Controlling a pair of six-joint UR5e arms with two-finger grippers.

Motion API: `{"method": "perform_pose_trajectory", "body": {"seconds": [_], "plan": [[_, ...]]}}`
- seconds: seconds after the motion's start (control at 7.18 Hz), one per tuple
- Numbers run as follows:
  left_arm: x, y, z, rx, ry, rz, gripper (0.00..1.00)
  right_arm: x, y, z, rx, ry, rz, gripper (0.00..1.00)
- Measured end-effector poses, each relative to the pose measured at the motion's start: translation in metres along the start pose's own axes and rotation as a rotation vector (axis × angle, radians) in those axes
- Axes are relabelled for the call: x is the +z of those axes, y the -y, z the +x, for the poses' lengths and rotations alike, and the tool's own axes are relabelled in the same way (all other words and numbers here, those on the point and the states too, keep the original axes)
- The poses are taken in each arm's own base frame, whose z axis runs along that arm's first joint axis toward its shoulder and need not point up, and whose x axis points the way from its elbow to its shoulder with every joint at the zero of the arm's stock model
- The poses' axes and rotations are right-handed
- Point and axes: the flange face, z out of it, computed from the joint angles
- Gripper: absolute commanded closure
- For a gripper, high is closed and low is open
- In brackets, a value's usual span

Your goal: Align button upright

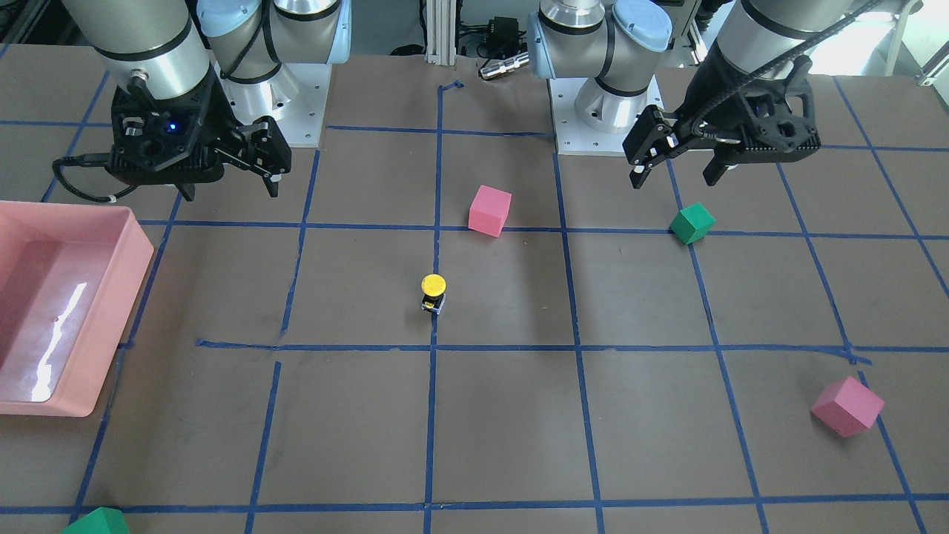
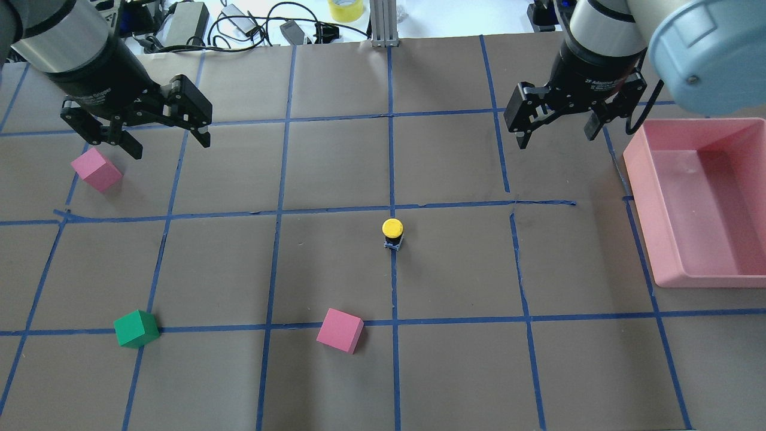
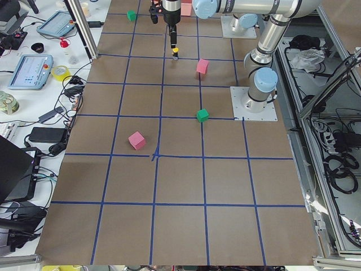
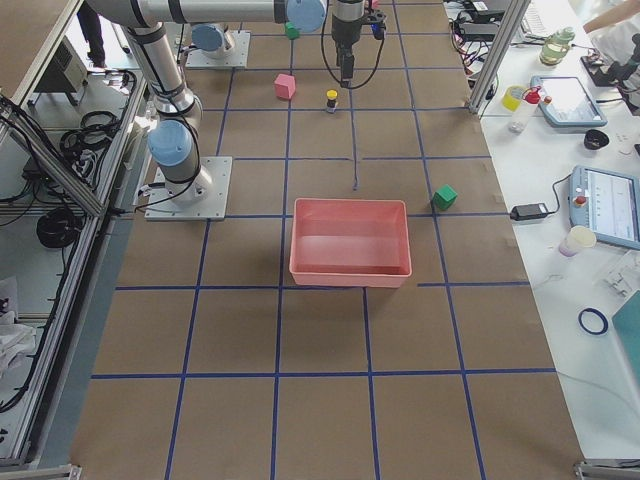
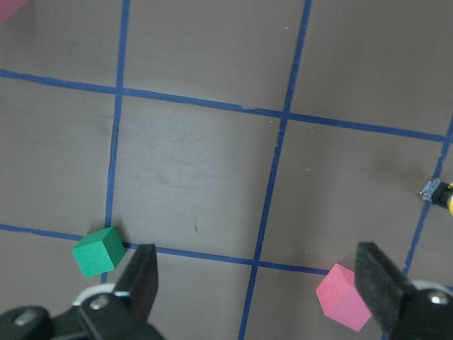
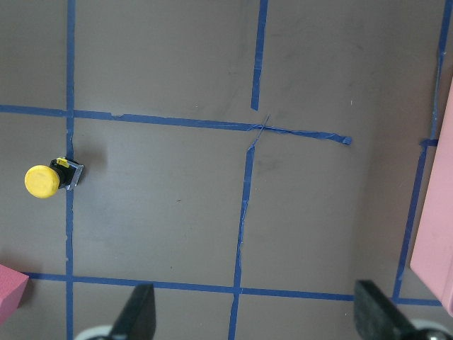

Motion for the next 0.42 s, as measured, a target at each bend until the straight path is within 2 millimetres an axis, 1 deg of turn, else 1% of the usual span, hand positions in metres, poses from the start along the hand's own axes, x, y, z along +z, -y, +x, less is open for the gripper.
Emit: {"method": "perform_pose_trajectory", "body": {"seconds": [0.42], "plan": [[0.0044,-0.0046,0.0040,0.010,0.000,-0.010,0.00,0.0000,0.0000,0.0003,-0.012,-0.002,0.000,0.00]]}}
